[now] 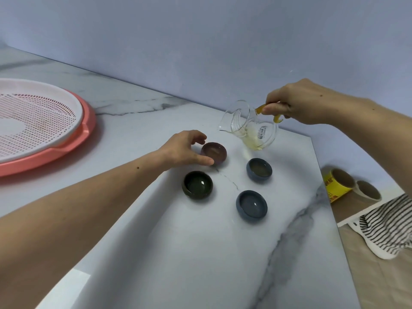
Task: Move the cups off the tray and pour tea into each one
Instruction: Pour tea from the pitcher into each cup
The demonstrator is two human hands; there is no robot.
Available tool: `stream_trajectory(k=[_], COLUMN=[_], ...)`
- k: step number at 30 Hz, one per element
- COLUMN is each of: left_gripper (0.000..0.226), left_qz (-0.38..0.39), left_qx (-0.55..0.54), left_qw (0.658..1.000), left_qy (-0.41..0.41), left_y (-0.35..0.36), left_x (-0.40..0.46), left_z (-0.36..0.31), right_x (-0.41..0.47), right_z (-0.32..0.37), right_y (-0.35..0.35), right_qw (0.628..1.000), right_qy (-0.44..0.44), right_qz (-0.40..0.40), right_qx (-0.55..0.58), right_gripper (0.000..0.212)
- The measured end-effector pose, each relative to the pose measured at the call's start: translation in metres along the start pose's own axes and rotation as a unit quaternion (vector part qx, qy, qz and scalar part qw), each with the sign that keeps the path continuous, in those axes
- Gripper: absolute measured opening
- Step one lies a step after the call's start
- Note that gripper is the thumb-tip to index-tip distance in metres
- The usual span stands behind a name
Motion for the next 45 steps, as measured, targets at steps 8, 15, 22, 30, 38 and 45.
stream_trajectory(k=[8, 15, 22, 30, 38, 45], left_gripper=[0.072, 0.086, 0.083, 0.069, 0.068, 0.071], left_qz=[-0.009, 0.024, -0.016, -0.043, -0.032, -0.026], left_qx=[-0.026, 0.007, 0.035, 0.03, 0.042, 0.04], left_qw=[0.999, 0.999, 0.999, 0.998, 0.998, 0.998], left_qy=[-0.03, -0.045, -0.019, -0.016, -0.019, -0.031], left_y=[-0.028, -0.02, -0.007, -0.003, -0.003, -0.004], left_x=[-0.041, -0.083, -0.093, -0.094, -0.096, -0.097], left_z=[0.002, 0.017, 0.013, 0.009, 0.005, 0.004], right_x=[-0.02, -0.034, -0.041, -0.042, -0.04, -0.04], right_z=[0.019, 0.057, 0.095, 0.113, 0.125, 0.135], right_y=[-0.01, -0.008, -0.004, -0.003, -0.012, -0.024], right_qw=[1.0, 0.998, 0.988, 0.969, 0.949, 0.933], right_qy=[-0.004, -0.052, -0.115, -0.165, -0.183, -0.193], right_qz=[-0.008, 0.025, 0.052, 0.056, 0.065, 0.076], right_qx=[0.029, 0.012, -0.085, -0.177, -0.25, -0.293], right_gripper=[0.034, 0.038, 0.035, 0.04, 0.037, 0.036])
Point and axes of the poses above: each hand's wrist, its own x-axis towards the middle knuckle, its own y-axis out of the palm, z = x × y, the point moved 3 cm from there along x, towards the middle knuckle, and after that the axes turned 8 degrees about -z, right-handed, at the moved point
